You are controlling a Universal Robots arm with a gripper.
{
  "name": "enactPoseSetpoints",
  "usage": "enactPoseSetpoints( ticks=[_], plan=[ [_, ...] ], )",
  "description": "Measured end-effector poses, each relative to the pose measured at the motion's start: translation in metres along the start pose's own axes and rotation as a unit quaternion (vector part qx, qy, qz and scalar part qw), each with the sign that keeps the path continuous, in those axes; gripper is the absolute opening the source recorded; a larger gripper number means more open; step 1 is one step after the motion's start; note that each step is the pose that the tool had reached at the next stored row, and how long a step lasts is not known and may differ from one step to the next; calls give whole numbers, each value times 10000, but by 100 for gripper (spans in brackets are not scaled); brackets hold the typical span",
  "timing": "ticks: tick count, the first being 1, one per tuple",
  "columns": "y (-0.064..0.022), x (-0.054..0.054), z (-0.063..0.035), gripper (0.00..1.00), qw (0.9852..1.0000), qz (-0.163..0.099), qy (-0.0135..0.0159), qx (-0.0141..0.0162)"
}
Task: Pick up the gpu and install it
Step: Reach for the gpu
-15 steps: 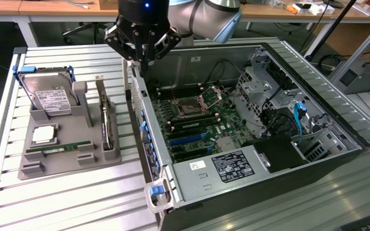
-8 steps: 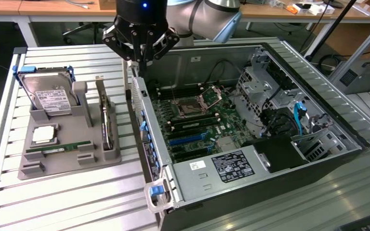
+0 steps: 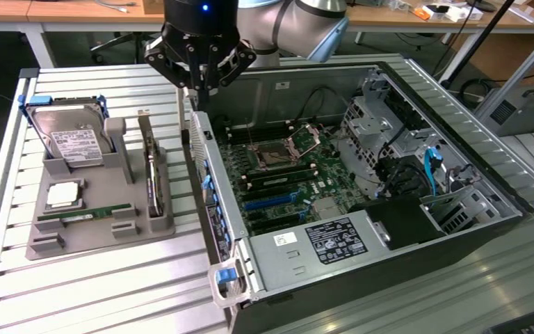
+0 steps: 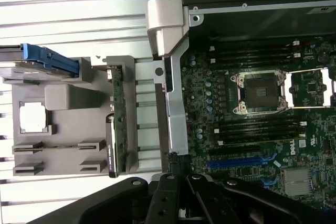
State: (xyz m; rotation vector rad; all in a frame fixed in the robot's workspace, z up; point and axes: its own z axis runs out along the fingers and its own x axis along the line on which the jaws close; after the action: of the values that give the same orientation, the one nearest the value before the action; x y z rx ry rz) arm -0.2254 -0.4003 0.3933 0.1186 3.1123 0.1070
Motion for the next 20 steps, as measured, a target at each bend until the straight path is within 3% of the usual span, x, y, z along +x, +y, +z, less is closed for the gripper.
enactPoseSetpoints(
  ticks=[20],
  plan=[
    [-8, 89, -3, 11, 10000, 0, 0, 0]
  ],
)
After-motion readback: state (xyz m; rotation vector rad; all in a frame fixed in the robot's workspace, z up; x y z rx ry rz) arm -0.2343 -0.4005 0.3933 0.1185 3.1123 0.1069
